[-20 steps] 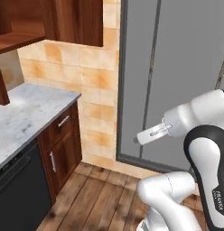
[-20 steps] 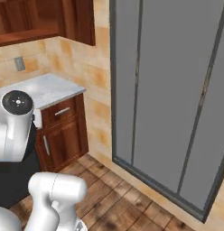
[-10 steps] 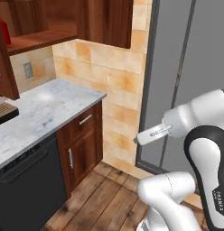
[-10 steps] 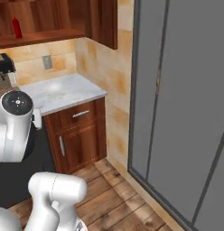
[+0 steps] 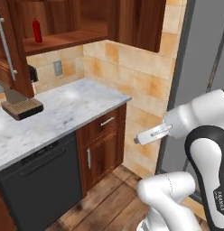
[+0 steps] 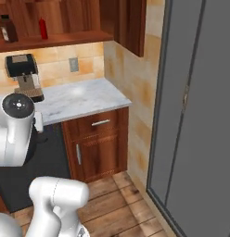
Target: Collect the paprika, ketchup, and shaker from the cabinet and place them next to the stove.
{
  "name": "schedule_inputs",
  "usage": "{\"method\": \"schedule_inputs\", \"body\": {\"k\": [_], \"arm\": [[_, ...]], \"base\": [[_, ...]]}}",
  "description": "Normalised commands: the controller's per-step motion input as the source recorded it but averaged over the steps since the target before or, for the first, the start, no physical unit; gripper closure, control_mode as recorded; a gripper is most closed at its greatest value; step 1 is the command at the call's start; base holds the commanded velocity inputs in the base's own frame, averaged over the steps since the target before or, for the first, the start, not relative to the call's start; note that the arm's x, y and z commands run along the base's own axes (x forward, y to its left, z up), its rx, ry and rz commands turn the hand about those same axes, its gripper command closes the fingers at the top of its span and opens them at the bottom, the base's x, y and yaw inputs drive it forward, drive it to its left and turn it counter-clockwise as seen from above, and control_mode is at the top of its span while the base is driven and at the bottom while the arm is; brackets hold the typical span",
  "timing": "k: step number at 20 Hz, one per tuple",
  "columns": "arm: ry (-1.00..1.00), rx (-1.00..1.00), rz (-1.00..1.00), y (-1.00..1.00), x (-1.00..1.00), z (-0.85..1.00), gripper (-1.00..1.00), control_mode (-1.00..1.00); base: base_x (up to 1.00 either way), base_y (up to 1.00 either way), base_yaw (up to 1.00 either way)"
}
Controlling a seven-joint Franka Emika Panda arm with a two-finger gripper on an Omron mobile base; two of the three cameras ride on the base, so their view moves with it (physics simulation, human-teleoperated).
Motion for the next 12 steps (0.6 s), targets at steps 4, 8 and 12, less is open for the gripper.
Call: {"method": "schedule_inputs", "body": {"k": [4,8,12], "arm": [[0.00,0.00,0.00,0.00,0.00,0.00,-1.00,1.00],[0.00,0.00,0.00,0.00,0.00,0.00,-1.00,1.00],[0.00,0.00,0.00,0.00,0.00,0.00,-1.00,1.00]], "base": [[0.57,-0.07,0.33],[0.59,-0.04,0.31],[0.60,0.00,0.27]]}}
